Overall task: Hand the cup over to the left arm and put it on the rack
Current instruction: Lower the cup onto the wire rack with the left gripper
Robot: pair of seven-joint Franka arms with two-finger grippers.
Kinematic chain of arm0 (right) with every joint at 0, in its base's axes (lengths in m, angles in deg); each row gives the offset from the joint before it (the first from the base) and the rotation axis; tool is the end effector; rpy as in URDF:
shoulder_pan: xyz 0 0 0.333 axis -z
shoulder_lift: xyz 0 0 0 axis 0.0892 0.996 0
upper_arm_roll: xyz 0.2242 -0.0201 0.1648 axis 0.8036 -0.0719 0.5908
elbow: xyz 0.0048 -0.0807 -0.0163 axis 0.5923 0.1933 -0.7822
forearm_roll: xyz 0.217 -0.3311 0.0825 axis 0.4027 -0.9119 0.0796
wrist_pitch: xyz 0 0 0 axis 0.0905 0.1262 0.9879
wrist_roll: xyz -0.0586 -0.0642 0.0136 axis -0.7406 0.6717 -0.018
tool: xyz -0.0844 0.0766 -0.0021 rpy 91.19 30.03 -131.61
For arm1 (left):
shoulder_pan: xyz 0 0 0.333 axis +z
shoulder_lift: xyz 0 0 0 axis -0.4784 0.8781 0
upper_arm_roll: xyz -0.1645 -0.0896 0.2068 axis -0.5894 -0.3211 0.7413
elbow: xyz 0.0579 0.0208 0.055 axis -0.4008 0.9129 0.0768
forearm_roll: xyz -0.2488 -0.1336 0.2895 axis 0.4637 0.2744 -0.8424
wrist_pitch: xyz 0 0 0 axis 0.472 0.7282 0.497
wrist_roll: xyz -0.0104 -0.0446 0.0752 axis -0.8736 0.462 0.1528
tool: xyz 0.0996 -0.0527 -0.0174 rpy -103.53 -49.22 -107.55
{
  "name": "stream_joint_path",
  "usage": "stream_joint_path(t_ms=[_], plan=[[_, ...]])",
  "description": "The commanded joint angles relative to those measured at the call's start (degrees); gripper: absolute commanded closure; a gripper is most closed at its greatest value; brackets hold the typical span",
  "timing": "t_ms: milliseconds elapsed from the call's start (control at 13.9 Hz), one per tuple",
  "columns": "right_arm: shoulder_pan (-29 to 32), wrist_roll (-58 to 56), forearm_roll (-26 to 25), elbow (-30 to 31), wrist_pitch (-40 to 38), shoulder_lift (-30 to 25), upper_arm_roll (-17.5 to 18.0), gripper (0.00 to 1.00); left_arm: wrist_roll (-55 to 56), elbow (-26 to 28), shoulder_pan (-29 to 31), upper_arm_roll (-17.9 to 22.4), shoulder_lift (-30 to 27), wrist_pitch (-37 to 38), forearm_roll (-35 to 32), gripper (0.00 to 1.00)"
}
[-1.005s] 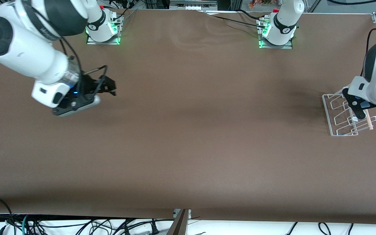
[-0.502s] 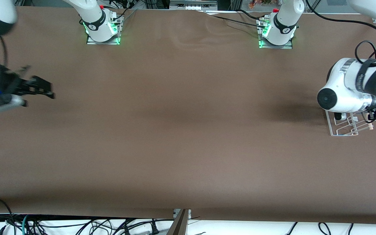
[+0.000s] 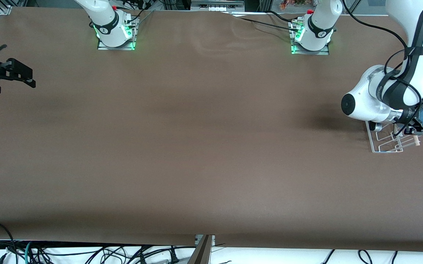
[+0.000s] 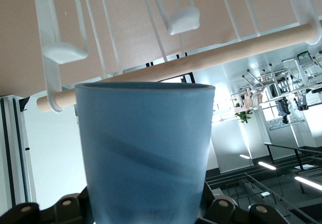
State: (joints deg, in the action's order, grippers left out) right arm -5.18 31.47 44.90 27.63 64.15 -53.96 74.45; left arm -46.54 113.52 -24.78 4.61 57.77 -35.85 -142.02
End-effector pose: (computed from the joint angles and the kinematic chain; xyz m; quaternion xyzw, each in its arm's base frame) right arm 0.5608 -0.0148 0.5649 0.9981 0.0537 -0.0290 0.0074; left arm 0.5377 0.1101 0.2454 -0.4812 0.6242 0.4827 0.3818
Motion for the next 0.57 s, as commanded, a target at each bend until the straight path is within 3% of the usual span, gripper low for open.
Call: stream_joint_path(t_ms=[0, 359, 502], plan=[[2.79, 4.73, -0.75, 9.31, 3.84, -6.59, 1.44, 0.00, 3.15, 2.87, -0.11, -0.06, -1.46, -0.56, -3.54, 1.00], [2.36, 5.33, -0.49, 8.35, 0.53, -7.92, 0.92, 0.00, 5.09, 4.81, -0.55, -0.06, -1.46, -0.38, -3.81, 1.00], [0.52, 4.99, -0.31, 6.43, 0.16, -6.08, -1.53, 0.00, 5.27, 5.52, -0.46, -0.06, -1.55, -0.38, -4.95, 1.00]])
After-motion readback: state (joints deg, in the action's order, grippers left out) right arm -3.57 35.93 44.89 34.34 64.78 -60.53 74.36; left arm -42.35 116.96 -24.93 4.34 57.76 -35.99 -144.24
